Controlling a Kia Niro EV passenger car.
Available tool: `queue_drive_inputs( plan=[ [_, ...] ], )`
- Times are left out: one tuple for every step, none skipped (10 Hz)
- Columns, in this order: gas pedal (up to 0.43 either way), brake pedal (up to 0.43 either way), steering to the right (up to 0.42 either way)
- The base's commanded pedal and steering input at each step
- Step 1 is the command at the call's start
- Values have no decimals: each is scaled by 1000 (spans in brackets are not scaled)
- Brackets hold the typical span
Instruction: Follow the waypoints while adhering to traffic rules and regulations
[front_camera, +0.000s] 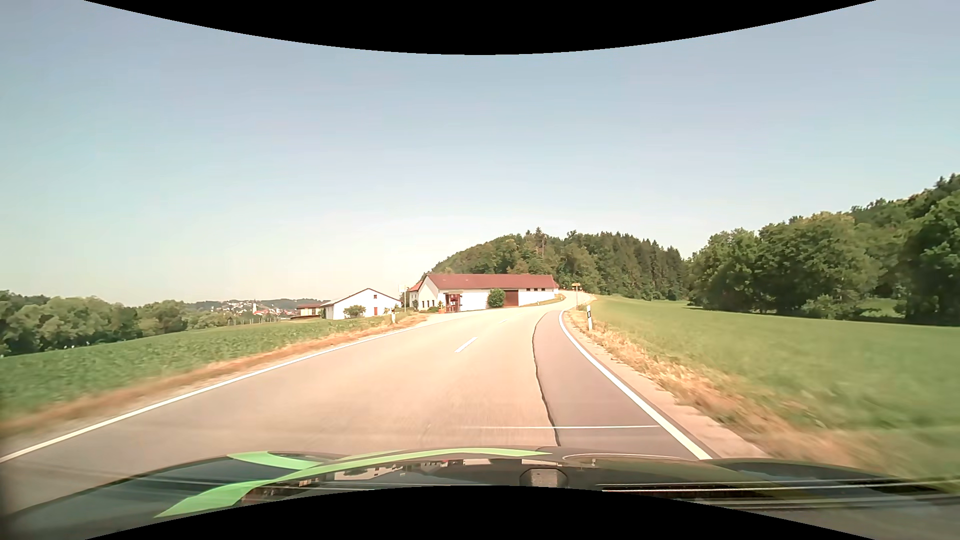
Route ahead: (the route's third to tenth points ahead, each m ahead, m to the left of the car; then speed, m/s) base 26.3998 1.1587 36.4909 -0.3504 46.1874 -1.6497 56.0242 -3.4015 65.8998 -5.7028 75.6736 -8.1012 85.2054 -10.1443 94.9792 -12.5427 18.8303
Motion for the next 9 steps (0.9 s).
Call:
queue_drive_inputs(
  plan=[
    [228, 0, 14],
    [228, 0, 15],
    [220, 0, 15],
    [197, 0, 16],
    [197, 0, 18],
    [197, 0, 20],
    [197, 0, 20],
    [197, 0, 20],
    [197, 0, 20]
  ],
)
